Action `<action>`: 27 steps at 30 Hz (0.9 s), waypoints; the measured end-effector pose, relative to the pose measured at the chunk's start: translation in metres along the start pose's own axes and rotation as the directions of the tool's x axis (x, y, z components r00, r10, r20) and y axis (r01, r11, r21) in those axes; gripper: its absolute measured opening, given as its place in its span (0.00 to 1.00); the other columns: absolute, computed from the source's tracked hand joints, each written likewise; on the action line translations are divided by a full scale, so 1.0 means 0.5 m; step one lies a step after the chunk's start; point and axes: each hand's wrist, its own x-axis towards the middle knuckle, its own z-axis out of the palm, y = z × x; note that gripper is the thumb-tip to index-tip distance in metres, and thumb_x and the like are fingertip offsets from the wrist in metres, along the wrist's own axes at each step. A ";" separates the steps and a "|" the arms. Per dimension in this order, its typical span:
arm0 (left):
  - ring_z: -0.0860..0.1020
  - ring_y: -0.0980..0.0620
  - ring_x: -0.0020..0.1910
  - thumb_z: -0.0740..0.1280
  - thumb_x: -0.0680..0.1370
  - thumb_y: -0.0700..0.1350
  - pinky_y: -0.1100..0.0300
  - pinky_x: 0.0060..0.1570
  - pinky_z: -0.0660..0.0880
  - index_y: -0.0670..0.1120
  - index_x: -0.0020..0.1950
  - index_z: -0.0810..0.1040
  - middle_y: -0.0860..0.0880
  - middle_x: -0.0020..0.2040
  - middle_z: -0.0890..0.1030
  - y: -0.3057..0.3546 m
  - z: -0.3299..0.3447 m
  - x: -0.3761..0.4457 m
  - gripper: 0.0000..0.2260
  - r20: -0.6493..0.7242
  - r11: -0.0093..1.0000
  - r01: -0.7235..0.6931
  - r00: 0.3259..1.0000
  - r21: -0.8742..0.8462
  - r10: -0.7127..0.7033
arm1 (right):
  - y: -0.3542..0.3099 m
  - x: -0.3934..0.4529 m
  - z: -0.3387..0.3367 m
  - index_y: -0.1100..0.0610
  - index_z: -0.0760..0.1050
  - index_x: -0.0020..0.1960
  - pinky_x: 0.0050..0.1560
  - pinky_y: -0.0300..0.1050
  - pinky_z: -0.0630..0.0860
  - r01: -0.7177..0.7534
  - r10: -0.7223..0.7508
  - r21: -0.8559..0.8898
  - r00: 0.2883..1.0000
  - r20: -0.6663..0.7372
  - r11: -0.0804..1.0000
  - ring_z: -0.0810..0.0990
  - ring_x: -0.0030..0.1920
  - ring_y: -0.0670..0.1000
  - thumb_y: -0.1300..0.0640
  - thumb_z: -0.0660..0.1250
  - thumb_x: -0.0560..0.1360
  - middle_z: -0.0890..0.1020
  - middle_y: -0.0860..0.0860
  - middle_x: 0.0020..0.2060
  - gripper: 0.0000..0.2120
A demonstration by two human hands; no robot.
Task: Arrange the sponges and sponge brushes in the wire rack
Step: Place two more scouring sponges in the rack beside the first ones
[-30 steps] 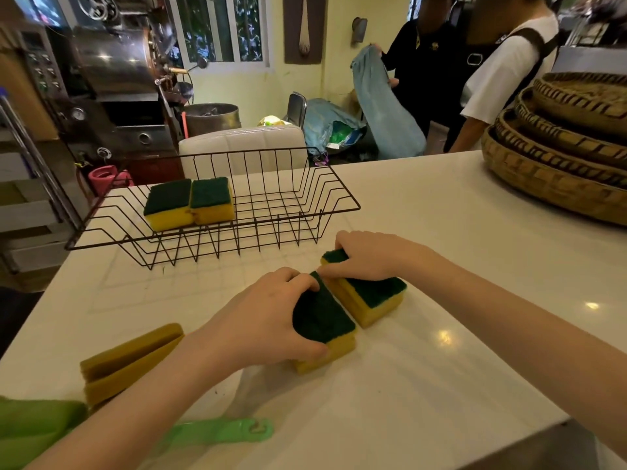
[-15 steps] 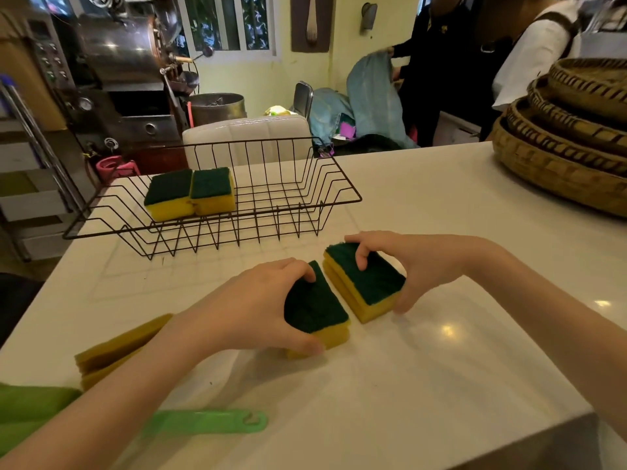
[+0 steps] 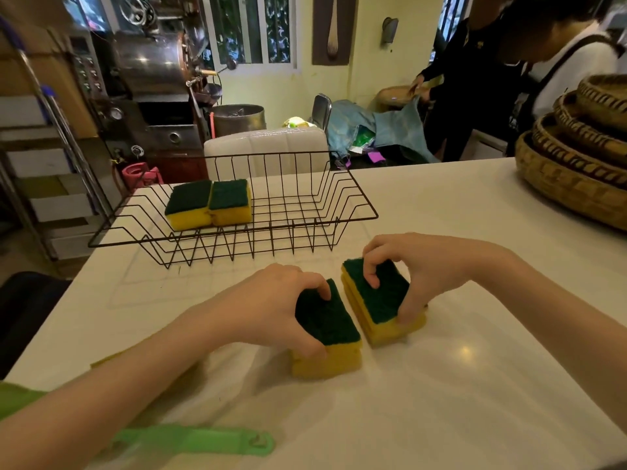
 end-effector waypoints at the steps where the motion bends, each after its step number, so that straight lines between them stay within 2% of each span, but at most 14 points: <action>1: 0.72 0.55 0.52 0.73 0.65 0.54 0.66 0.46 0.73 0.57 0.60 0.70 0.53 0.55 0.73 0.000 -0.014 -0.002 0.26 -0.005 0.999 -0.010 1.000 -0.033 0.010 | -0.006 -0.002 -0.014 0.40 0.70 0.39 0.60 0.52 0.73 0.018 -0.018 0.003 1.000 -0.004 1.000 0.69 0.60 0.51 0.51 0.78 0.59 0.70 0.45 0.59 0.18; 4: 0.72 0.55 0.55 0.75 0.64 0.53 0.60 0.55 0.75 0.59 0.57 0.70 0.54 0.57 0.74 -0.004 -0.074 -0.012 0.24 -0.059 0.994 -0.031 0.998 -0.105 0.025 | -0.024 -0.011 -0.068 0.41 0.73 0.41 0.62 0.53 0.72 0.058 -0.058 0.026 0.998 -0.026 0.998 0.69 0.60 0.48 0.50 0.78 0.57 0.71 0.43 0.58 0.18; 9: 0.73 0.56 0.56 0.75 0.60 0.56 0.61 0.55 0.74 0.66 0.48 0.70 0.58 0.56 0.74 -0.026 -0.186 -0.012 0.21 -0.122 0.992 -0.063 0.991 -0.106 0.050 | -0.051 -0.008 -0.158 0.43 0.75 0.43 0.63 0.48 0.72 0.072 -0.064 0.043 0.985 -0.161 0.997 0.68 0.63 0.48 0.54 0.78 0.59 0.71 0.41 0.61 0.17; 13: 0.74 0.54 0.54 0.75 0.63 0.51 0.68 0.50 0.71 0.62 0.54 0.71 0.54 0.56 0.75 -0.066 -0.253 0.035 0.23 -0.249 0.997 -0.049 0.968 -0.051 0.035 | -0.051 0.042 -0.209 0.43 0.74 0.43 0.63 0.48 0.71 0.083 -0.053 0.079 0.946 -0.319 0.993 0.70 0.61 0.51 0.55 0.77 0.60 0.72 0.46 0.61 0.17; 16: 0.72 0.53 0.53 0.75 0.64 0.50 0.70 0.43 0.69 0.57 0.59 0.71 0.53 0.55 0.73 -0.108 -0.283 0.087 0.25 -0.329 1.000 -0.009 0.944 0.021 0.016 | -0.034 0.109 -0.231 0.46 0.75 0.45 0.53 0.40 0.74 0.079 -0.043 0.087 0.934 -0.356 0.993 0.73 0.58 0.51 0.54 0.79 0.59 0.75 0.47 0.58 0.18; 19: 0.70 0.53 0.54 0.75 0.65 0.48 0.62 0.50 0.70 0.53 0.62 0.70 0.50 0.59 0.73 -0.156 -0.290 0.142 0.27 -0.368 0.998 0.021 0.930 0.052 -0.001 | -0.007 0.180 -0.242 0.46 0.74 0.47 0.43 0.33 0.71 0.053 -0.036 0.033 0.923 -0.383 0.998 0.72 0.53 0.50 0.54 0.79 0.59 0.73 0.45 0.53 0.20; 24: 0.71 0.47 0.61 0.75 0.66 0.43 0.53 0.59 0.72 0.49 0.63 0.68 0.47 0.63 0.73 -0.232 -0.268 0.229 0.29 -0.354 0.999 0.048 0.935 0.021 -0.037 | 0.043 0.287 -0.243 0.46 0.70 0.46 0.41 0.37 0.70 0.020 -0.022 -0.008 0.883 -0.468 1.000 0.71 0.52 0.51 0.55 0.79 0.59 0.71 0.48 0.52 0.22; 27: 0.71 0.47 0.62 0.73 0.68 0.41 0.55 0.58 0.71 0.49 0.65 0.67 0.47 0.64 0.72 -0.268 -0.243 0.269 0.28 -0.311 0.992 0.076 0.950 0.105 -0.040 | 0.067 0.336 -0.230 0.50 0.70 0.49 0.41 0.39 0.71 -0.027 0.018 -0.016 0.908 -0.418 1.000 0.71 0.50 0.52 0.56 0.78 0.60 0.70 0.49 0.51 0.23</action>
